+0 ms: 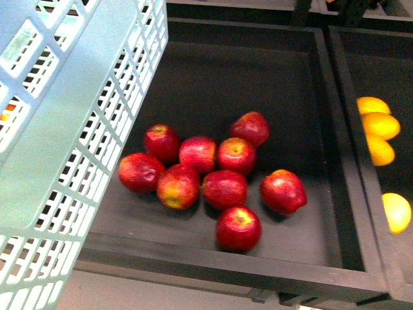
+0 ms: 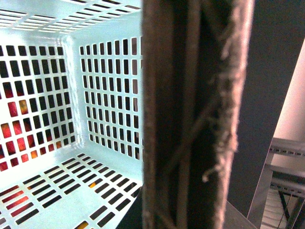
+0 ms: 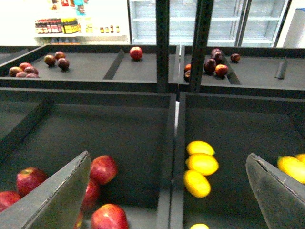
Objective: Pick lemon and mango into basket
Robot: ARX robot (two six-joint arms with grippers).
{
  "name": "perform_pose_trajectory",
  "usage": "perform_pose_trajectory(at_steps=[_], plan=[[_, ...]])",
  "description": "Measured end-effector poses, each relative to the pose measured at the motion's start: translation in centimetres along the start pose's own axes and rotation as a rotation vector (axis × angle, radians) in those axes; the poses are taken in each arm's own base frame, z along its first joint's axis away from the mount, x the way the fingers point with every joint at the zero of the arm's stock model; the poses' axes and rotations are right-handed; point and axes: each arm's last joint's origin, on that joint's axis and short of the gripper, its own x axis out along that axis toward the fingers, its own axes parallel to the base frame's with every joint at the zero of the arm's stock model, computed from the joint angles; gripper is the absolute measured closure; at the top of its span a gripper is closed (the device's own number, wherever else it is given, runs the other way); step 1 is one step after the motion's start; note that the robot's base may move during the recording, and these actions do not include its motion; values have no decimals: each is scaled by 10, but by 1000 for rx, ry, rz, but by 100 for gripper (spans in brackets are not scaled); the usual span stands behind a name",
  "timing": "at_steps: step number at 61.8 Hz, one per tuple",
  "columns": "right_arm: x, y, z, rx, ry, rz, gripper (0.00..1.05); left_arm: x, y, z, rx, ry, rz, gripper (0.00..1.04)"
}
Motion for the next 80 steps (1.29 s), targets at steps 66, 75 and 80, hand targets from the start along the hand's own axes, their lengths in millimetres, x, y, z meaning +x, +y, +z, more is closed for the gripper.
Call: perform_pose_trajectory(at_steps=[66,75,80], plan=[[0,0,0,0,1,0,9,162,-39,-144,553,625,161,100],[0,0,0,0,1,0,9,154,-48,-180,630,768,115,100],[0,0,0,0,1,0,9,146,-46,-194,674,838,106,100]])
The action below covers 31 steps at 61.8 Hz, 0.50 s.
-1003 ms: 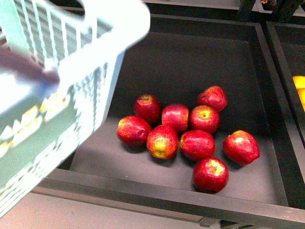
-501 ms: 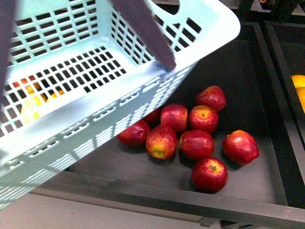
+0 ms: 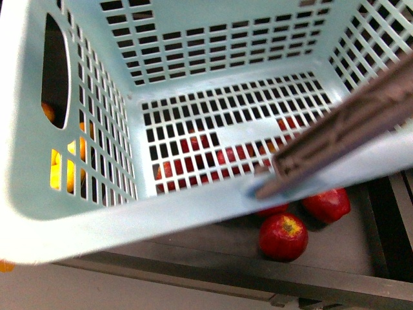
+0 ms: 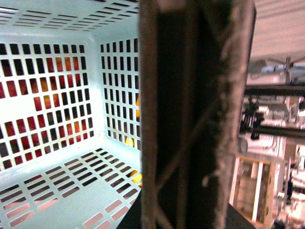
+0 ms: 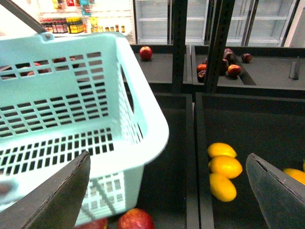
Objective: Pick lemon and mango into basket
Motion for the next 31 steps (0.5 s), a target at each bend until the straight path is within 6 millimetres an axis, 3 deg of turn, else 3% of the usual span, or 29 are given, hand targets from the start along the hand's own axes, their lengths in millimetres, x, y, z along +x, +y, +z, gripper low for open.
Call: perform_pose_trajectory(at_steps=[7,31], plan=[[0,0,0,0,0,0,9,3,-5,-10,20,45,-13,100],[0,0,0,0,0,0,9,2,-1,-3,37,5,10,100]])
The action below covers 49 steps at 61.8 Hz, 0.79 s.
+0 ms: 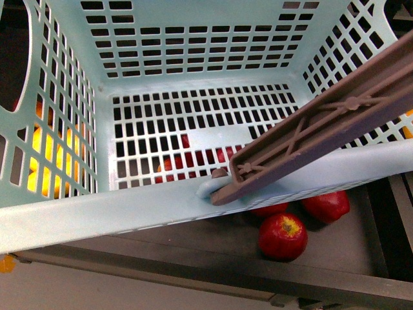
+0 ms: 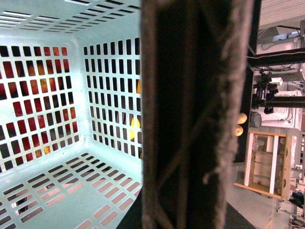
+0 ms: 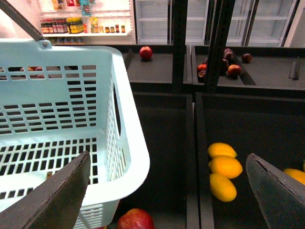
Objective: Pick lemon and mango into basket
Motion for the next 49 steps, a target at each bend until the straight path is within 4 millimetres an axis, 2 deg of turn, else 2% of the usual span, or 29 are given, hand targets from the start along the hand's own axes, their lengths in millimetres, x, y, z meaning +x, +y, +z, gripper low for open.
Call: perform_pose_trajectory(at_steps=[3,9,13,20,28,40,44,49], plan=[[0,0,-1,46,84,-58,9,0,0,0,1,2,-1,100],[3,-7,-3,189,473,-306,9,0,-1,-1,0,6,-4,100],[7,-13,-9,256,559,-380,9,0,-1,-1,2,9,-6,100],[17,-28,-8,333,545,-443,9,1,0,-1,-1,7,-4,100],[34,-58,-2,353,490,-521,9,1,0,-1,4,3,-1,100],[70,-123,-5,273,442,-665,9,1,0,-1,4,3,-1,100],[87,-149,-11,234,457,-681,9,1,-1,-1,4,6,-3,100],[105,-173,-24,190,497,-693,9,1,-1,-1,3,9,-5,100]])
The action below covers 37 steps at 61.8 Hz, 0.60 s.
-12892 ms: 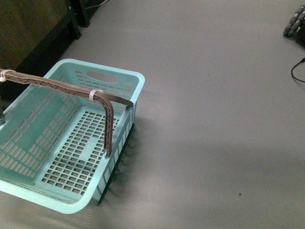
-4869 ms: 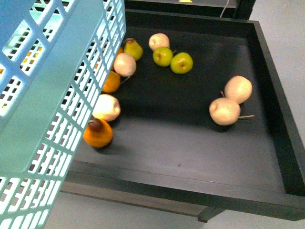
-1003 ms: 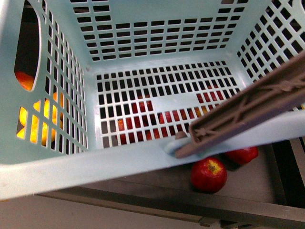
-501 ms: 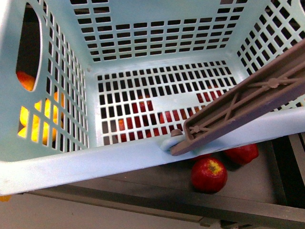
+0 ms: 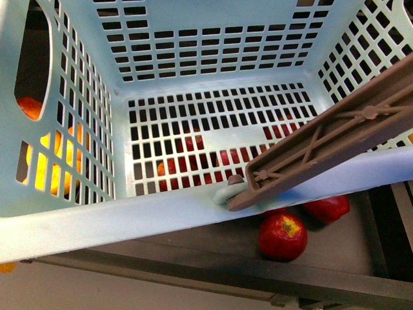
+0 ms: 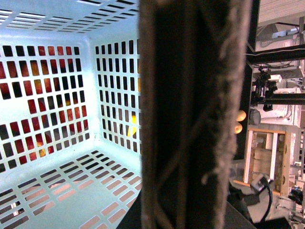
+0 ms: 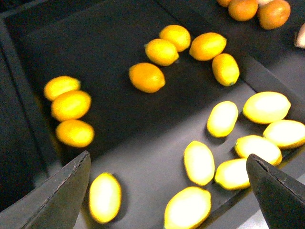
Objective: Pick lemon and mango into basket
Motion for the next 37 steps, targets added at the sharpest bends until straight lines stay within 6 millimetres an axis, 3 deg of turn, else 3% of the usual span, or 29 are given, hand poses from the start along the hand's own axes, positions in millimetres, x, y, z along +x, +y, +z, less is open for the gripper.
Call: perform_pose_trajectory(at_steps=[26,37], plan=[[162,-8,-9,-234,205,-6,9,0,0,0,1,-2,2,100],[207,3,-15,-339,250,46,9,0,0,0,1,-3,2,100]])
